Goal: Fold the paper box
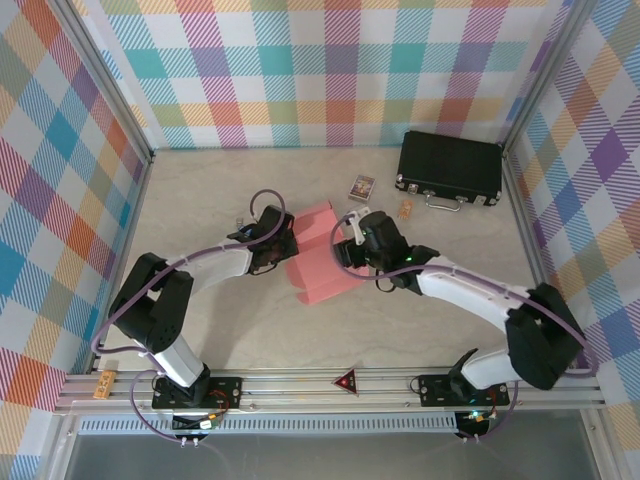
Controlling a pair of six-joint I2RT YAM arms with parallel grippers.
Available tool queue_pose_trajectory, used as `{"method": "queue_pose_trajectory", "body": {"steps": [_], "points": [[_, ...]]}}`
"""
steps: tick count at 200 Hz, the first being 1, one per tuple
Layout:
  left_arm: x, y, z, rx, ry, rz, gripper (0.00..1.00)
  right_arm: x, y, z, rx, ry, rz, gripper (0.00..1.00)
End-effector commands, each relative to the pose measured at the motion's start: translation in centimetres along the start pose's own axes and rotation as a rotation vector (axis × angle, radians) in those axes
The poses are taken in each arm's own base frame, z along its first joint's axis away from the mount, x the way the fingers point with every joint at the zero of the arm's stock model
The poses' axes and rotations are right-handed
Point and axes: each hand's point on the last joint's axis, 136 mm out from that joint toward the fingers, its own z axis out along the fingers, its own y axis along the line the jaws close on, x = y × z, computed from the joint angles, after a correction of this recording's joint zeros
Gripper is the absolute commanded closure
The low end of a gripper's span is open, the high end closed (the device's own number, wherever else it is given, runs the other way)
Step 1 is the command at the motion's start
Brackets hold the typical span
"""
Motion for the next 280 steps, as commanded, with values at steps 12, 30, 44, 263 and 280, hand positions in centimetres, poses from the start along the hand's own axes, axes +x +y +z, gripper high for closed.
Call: {"method": "queue_pose_trajectory", "body": {"steps": [12, 30, 44, 263, 280], "points": [[-0.8, -2.7, -2.1, 0.139, -0.001, -0.288, 1.0, 0.4, -1.7, -3.5, -0.007, 0.053, 0.163, 0.32], [-0.3, -2.6, -2.3, 0.174, 0.006, -0.434, 1.0, 0.2, -2.3, -5.0, -0.016, 0.058, 0.248, 0.31], [0.4, -2.1, -2.2, 0.174, 0.024, -0.565, 1.0, 0.0, -2.1, -6.1, -0.057, 0.069, 0.287, 0.31], [9.1, -3.6, -0.2, 0.123, 0.342, -1.03, 1.0, 1.0, -1.2, -3.5, -0.237, 0.217, 0.593, 0.47], [9.1, -3.6, -0.2, 0.122, 0.343, -1.033, 1.0, 1.1, -1.2, -3.3, -0.239, 0.224, 0.595, 0.55]]}}
